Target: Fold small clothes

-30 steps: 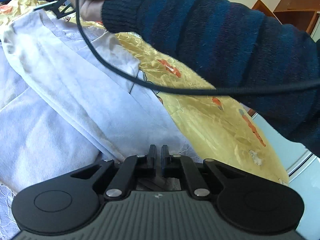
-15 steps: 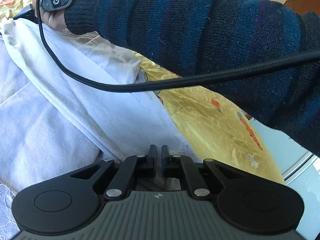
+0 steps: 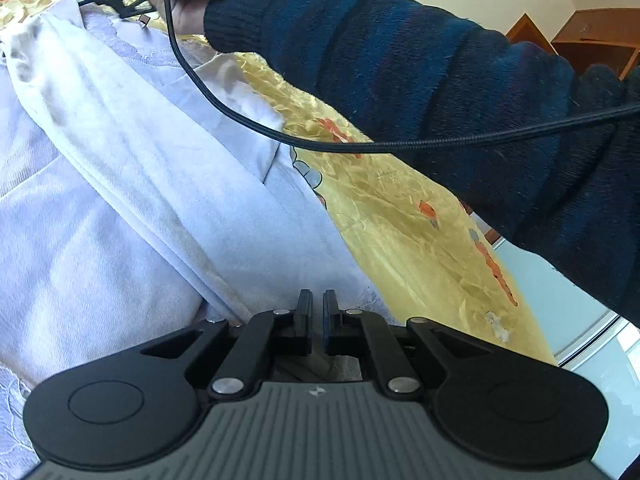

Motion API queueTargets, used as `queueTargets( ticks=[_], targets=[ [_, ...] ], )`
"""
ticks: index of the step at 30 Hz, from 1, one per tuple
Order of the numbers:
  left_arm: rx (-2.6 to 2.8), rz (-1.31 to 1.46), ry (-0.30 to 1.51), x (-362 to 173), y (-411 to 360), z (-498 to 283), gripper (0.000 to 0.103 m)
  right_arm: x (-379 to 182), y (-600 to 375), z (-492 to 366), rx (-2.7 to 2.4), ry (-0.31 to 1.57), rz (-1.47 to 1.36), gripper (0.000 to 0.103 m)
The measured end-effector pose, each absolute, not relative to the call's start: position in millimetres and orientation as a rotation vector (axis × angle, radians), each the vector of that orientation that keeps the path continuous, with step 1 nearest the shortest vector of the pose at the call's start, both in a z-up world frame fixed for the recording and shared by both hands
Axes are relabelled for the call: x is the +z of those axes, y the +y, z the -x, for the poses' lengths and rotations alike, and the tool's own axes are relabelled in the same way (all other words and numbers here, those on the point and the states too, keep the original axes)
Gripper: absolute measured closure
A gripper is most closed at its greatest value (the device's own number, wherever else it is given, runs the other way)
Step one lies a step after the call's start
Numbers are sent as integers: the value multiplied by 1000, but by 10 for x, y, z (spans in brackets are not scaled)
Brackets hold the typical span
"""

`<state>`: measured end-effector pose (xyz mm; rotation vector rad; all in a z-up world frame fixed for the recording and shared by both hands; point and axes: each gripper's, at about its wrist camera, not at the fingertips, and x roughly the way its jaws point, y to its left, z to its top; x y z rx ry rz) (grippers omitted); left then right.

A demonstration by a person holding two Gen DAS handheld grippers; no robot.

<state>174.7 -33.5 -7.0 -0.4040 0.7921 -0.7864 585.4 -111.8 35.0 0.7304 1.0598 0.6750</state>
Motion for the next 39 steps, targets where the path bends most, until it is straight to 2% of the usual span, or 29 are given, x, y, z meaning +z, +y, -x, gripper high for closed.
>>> queueTargets(
  ticks=[3,4,5,13,14,18,19,20,23,26,31,35,39],
  targets=[
    [-788,410,794,-68,-323,-1745,98,242,-975,-5887,663,1095,-657,74],
    [-788,412,795,-69,-319,-1754,98,223,-933,-5902,654,1105,-635,88],
    [-789,416,797,-70,-313,-1768,98,218,-900,-5911,654,1107,-621,91],
    [-787,405,791,-50,-301,-1746,98,257,-507,-6017,638,1088,-515,93],
    [-786,405,791,-50,-298,-1744,98,182,-486,-6029,616,1100,-505,99],
    [-784,399,789,-38,-301,-1737,98,67,-592,-5994,603,1069,-573,93],
    [-785,399,790,-35,-299,-1736,98,79,-618,-5977,604,1078,-579,88],
    [-786,403,791,-35,-293,-1738,98,114,-659,-5957,594,1091,-584,78],
    [-783,400,788,-39,-320,-1736,98,362,-955,-5744,582,1048,-650,62],
    [-771,379,778,-25,-341,-1708,98,631,-1373,-5291,643,984,-731,58],
    [-765,361,769,-14,-365,-1693,98,870,-1834,-4084,782,993,-604,51],
    [-761,342,762,0,-401,-1680,98,759,-2144,-3158,840,1028,-540,48],
    [-755,325,755,4,-423,-1656,98,354,-2376,-2781,749,1127,-532,44]
  ],
)
